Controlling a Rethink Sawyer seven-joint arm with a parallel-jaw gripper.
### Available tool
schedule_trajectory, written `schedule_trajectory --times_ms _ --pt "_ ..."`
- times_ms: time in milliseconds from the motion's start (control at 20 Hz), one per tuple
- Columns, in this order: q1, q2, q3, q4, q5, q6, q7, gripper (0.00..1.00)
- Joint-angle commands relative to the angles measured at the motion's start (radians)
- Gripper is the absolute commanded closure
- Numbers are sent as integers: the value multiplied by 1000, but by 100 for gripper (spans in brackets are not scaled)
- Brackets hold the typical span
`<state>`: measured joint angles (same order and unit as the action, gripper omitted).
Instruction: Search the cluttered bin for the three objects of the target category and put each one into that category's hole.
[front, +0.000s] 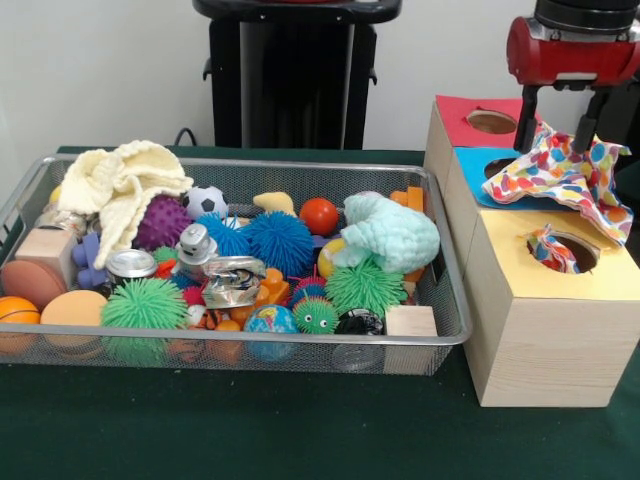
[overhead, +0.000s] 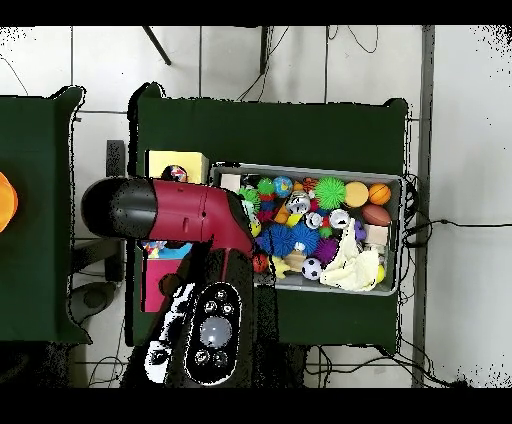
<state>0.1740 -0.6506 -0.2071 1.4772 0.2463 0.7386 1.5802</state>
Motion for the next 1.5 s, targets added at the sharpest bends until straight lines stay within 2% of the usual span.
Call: schedule_trajectory --times_ms 50,350,900,1050,1100,1500 --pt "12 49 65 88 -12 -30 193 0" --pt "15 86 77 71 -3 -68 200 0" --pt "-36 208 145 71 0 -279 159 0" --pt "-39 219 149 69 -4 -301 157 0" --pt "-33 223 140 65 -9 -300 160 100" --pt "-16 240 116 42 -20 -310 168 100"
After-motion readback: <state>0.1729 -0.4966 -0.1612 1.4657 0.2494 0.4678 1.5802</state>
